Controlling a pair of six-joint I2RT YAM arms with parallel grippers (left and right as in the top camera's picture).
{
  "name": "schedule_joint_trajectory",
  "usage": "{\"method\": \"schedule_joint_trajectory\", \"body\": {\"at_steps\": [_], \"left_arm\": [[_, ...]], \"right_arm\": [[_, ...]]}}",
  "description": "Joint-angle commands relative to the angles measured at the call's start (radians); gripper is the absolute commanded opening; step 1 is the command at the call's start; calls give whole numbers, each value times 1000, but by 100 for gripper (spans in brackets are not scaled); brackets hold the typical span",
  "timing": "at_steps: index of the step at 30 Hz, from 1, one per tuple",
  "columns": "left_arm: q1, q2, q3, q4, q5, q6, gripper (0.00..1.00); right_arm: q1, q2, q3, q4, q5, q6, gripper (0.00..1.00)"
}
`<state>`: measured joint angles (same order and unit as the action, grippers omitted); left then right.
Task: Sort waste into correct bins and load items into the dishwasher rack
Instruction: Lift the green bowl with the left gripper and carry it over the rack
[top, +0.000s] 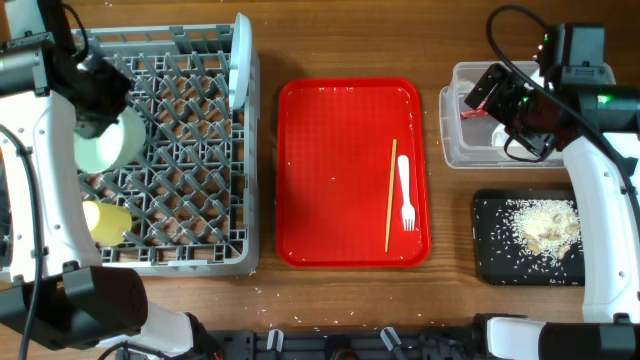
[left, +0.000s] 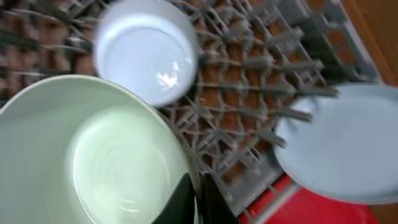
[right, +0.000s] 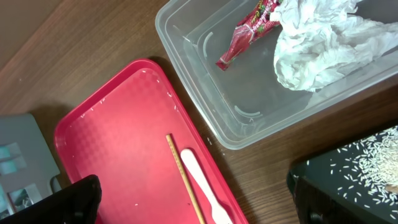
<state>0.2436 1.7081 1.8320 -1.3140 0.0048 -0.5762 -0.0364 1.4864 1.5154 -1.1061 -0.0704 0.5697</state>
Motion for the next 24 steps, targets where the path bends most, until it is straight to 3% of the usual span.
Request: {"method": "schedule_joint_trajectory", "body": {"at_steps": [1,4,7,12,17,20,22,24], "left_arm": [[3,-6,-2,-15,-193,-61,4],[3,-6,-33,-27,-302,-138,4],[-9,-6,-105,-53,-314,-189,4],[-148,-6,-162,-81,-494,-372,4],[-314,-6,-162,-78,-497,-378,4],[-370,-6,-163,-79,-513,-465,4],[-434,-6,-163,-112,-615,-595,4],[-481,-6,-163,-90,-683,-602,4]], "right_arm": [[0,-3,14,2,-5,-17,100],[0,-3,14,2,-5,-17,99],[-1,-3,14,2,-5,-17,100],[0,-3,14,2,-5,-17,100],[-1,-3,14,2,-5,-17,100],[0,-3,14,2,-5,-17,100],[0,-3,14,2,-5,-17,100],[0,-3,14,2,-5,-17,100]]}}
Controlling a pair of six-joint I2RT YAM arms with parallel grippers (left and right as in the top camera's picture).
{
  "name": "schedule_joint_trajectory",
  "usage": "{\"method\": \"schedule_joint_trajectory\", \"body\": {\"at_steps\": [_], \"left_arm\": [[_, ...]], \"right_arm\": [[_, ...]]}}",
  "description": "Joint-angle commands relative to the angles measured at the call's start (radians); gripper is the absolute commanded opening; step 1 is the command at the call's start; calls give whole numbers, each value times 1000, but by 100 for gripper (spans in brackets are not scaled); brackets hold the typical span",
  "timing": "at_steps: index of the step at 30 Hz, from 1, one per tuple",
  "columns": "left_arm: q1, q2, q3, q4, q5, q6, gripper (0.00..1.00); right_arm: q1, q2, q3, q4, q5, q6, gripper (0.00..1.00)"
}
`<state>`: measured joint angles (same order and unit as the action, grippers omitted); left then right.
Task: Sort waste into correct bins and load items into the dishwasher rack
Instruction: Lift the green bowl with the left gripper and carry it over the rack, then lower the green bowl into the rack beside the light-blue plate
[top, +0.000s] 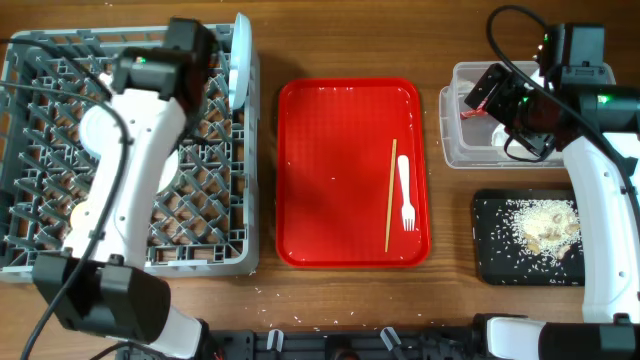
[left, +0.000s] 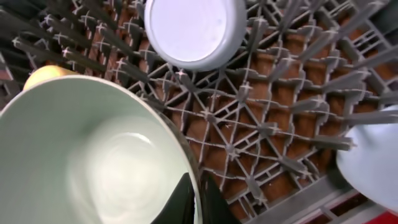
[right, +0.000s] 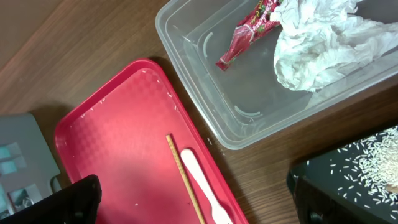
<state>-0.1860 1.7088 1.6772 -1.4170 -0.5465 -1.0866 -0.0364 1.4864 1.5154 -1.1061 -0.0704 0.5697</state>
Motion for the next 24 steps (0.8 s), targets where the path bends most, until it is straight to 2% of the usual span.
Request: {"method": "schedule_joint_trajectory", "body": {"at_steps": [1,2,4,5,6,7,8,10,14,15,17,19,20,22,24], "left_arm": [[-68,-7,-8,70,-122,31,4],[-68,-7,-8,124,-76,163,4],[-45,-7,-7,219,51,304,4],[-21,-7,-7,319,296,581,4],[6,-7,-7,376,615,865,4],[25,-7,-7,395,731,946,4],[43,-7,-7,421,754,949,4],[83,-7,-7,513,759,971,4],[117,-5,-8,687,771,1203,4],[128,1,-7,736,783,1210,4],[163,16,-8,810,948,1210,4],[242,61,-7,927,1286,1125,4],[276,89,-7,978,1353,1054,4],[336,139,-7,1030,1370,905,4],[378,176,-7,1062,1415,833,4]], "right_arm": [[0,-3,14,2,-5,-17,100],[0,-3,14,2,-5,-16,100],[0,-3,14,2,-5,-17,100],[0,-3,14,2,-5,-17,100],[0,-3,14,2,-5,-17,100],[0,-3,14,2,-5,-17,100],[0,-3,14,2,-5,-17,100],[0,-3,14,2,-5,-17,100],[0,-3,14,2,-5,-17,100],[0,-3,14,2,-5,-17,100],[0,-3,14,2,-5,-17,100],[0,-3,14,2,-5,-17,100],[0,-3,14,2,-5,-17,100],[0,-3,14,2,-5,-17,100],[0,-3,14,2,-5,-17,100]]}}
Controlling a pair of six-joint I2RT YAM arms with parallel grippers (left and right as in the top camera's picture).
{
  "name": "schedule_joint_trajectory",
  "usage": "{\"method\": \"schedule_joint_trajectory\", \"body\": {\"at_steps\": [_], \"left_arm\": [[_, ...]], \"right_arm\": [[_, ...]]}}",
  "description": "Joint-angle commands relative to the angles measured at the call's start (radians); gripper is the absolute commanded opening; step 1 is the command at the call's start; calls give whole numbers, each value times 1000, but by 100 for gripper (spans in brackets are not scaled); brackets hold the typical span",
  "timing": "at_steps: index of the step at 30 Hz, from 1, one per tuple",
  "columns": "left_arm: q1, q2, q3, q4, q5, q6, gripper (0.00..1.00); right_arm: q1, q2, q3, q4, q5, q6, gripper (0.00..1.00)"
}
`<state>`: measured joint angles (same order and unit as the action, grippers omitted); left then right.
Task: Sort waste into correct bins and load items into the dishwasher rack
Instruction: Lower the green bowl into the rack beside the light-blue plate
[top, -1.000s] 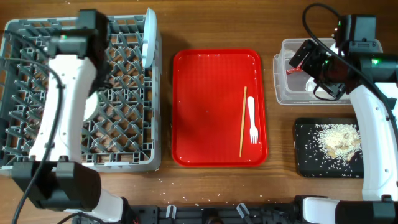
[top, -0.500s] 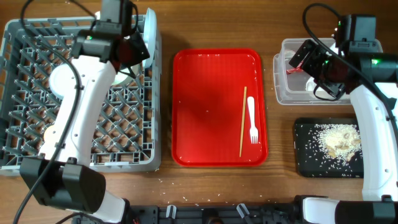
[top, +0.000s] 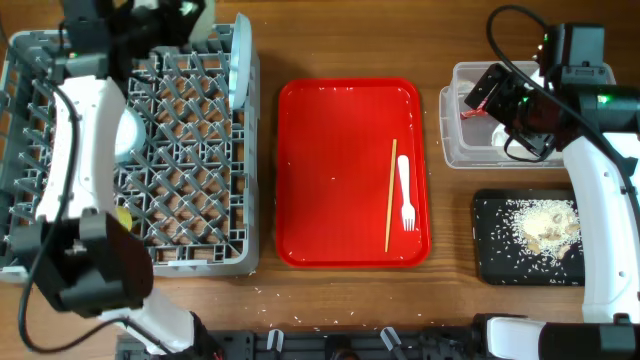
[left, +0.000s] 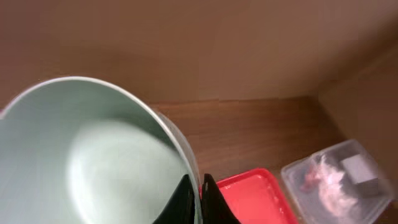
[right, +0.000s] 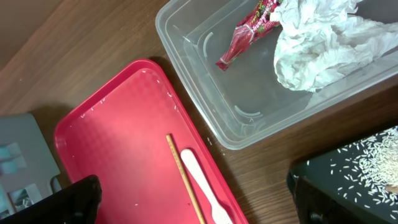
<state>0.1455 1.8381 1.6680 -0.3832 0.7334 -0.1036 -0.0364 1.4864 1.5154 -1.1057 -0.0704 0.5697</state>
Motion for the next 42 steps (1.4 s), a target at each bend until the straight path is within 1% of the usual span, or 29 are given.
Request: {"method": "schedule_joint_trajectory", "body": {"at_steps": [1,3,4,5,8,11,13,16,18,19,20,21,22,23,24,25,26,28,29,31,33,37,38,39,40,42], "left_arm": [[72,74,2,55,193,-190,7],[88,109,2,79,248,-229,11],[93,134,2,82,246,-271,11],[98,150,2,82,246,-281,11],[115,207,2,84,246,-350,5],[141,227,2,77,246,-422,4],[146,227,2,60,262,-429,4],[144,226,2,55,340,-425,8],[131,224,2,54,355,-384,13],[119,218,2,36,347,-325,17],[96,198,2,-32,222,-257,21],[81,183,2,-72,119,-217,25],[62,163,2,-114,-16,-168,28],[31,139,2,-154,-196,-105,30],[-11,120,2,-181,-389,-45,36],[-47,112,2,-191,-515,0,43],[-92,112,2,-194,-635,76,46],[-153,114,2,-185,-756,170,47],[-183,116,2,-166,-838,188,49],[-216,122,2,-148,-930,223,50],[-216,135,2,-150,-985,231,51],[-178,163,2,-167,-1010,227,50],[-172,165,2,-177,-994,227,49],[-166,169,2,-192,-943,228,49],[-162,177,2,-205,-859,228,49],[-166,200,2,-207,-796,228,50]], "right_arm": [[0,-3,14,2,-5,-17,100],[0,-3,14,2,-5,-17,100],[0,-3,14,2,-5,-17,100],[0,-3,14,2,-5,-17,100],[0,-3,14,2,-5,-17,100],[0,-3,14,2,-5,-17,100],[0,-3,14,2,-5,-17,100],[0,-3,14,2,-5,-17,100],[0,-3,14,2,-5,-17,100],[0,-3,14,2,-5,-17,100],[0,-3,14,2,-5,-17,100],[0,-3,14,2,-5,-17,100],[0,-3,14,2,-5,-16,100],[0,-3,14,2,-5,-17,100],[0,-3,14,2,-5,-17,100],[0,-3,14,2,-5,-17,100],[0,-3,14,2,-5,-17,100],[0,-3,14,2,-5,-17,100],[0,-3,14,2,-5,-17,100],[0,-3,14,2,-5,-17,99],[0,-3,14,2,-5,-17,100],[0,-3,14,2,-5,-17,100],[0,-3,14,2,-5,-17,100],[0,-3,14,2,-5,-17,99],[0,-3,14,2,-5,-17,100],[0,-3,14,2,-5,-17,100]]}}
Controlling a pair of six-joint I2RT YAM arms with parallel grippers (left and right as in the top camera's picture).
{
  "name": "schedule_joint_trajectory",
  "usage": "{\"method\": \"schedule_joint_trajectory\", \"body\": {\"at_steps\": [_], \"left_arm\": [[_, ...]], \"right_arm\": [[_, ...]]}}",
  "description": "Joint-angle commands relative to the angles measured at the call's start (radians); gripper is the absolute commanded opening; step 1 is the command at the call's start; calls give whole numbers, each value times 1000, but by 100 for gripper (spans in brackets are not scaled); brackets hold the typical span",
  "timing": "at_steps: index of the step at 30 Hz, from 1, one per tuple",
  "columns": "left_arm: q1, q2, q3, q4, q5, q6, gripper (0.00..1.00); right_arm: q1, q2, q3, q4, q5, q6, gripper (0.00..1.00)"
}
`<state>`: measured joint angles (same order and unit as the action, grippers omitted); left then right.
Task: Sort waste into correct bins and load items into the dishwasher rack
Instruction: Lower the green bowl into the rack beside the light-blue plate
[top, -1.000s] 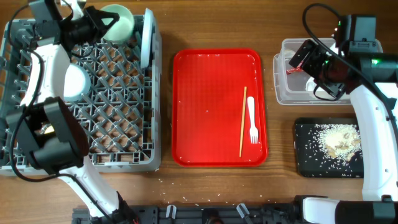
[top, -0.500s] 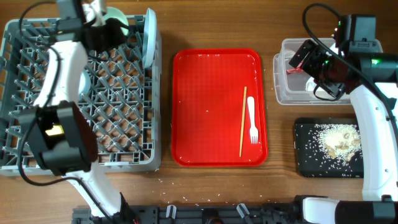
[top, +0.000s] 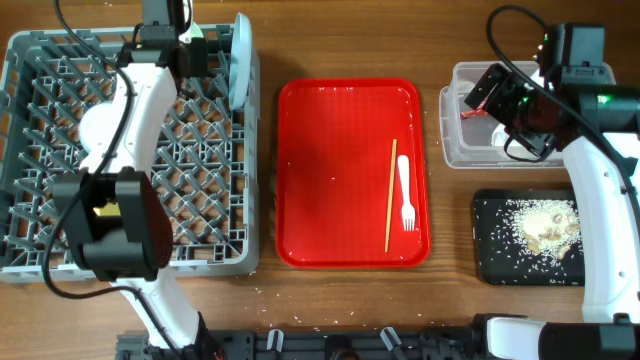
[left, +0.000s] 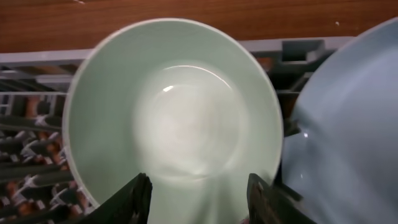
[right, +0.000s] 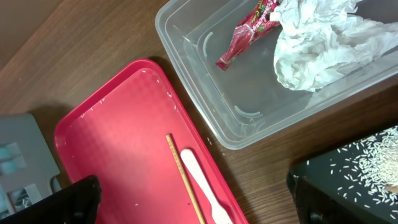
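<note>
A pale green bowl (left: 174, 118) stands on edge in the back row of the grey dishwasher rack (top: 60, 255), right beside an upright pale blue plate (left: 348, 124). My left gripper (left: 202, 199) is open, with one finger on each side of the bowl's lower part. On the red tray (top: 330, 170) lie a white plastic fork (top: 405, 195) and a wooden stick (top: 390, 195). My right gripper (right: 205, 199) hangs open and empty above the tray's far right corner, near the clear bin (right: 217, 93). In the bin are a red wrapper (right: 249, 31) and a crumpled tissue (right: 323, 43).
A yellow cup (top: 100, 210) lies in the rack's front left. The plate (top: 240, 60) stands at the rack's back right corner. A black tray with spilled rice (top: 530, 235) sits at the front right. My left arm stretches over the rack's middle.
My left gripper held the green bowl by its rim, raised over the rack's back edge. Now the bowl stands in the back row by the blue plate and the fingers are apart. The right arm is unmoved.
My left gripper, shut on the green bowl's rim, was over the rack's left side, then over its middle, then raised at its back edge. Now the bowl stands on edge in the back row and the gripper is open. The right arm stayed still throughout.
</note>
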<state>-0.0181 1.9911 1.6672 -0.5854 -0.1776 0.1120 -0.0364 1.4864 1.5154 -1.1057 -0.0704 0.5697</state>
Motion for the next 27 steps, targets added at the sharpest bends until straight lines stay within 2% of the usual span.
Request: {"method": "schedule_joint_trajectory", "body": {"at_steps": [1,7,13,15,16,25,27], "left_arm": [[-6,52,2,-7,126,12,51],[-24,54,3,9,119,15,49],[-24,-57,3,8,112,15,46],[-24,-78,3,0,168,25,48],[-24,-78,3,-17,196,73,50],[-19,4,2,15,196,121,53],[-19,21,2,23,204,193,59]], "right_arm": [[0,-3,14,2,-5,-16,100],[0,-3,14,2,-5,-17,100],[0,-3,14,2,-5,-17,100],[0,-3,14,2,-5,-17,100],[0,-3,14,2,-5,-16,100],[0,-3,14,2,-5,-17,100],[0,-3,14,2,-5,-17,100]]}}
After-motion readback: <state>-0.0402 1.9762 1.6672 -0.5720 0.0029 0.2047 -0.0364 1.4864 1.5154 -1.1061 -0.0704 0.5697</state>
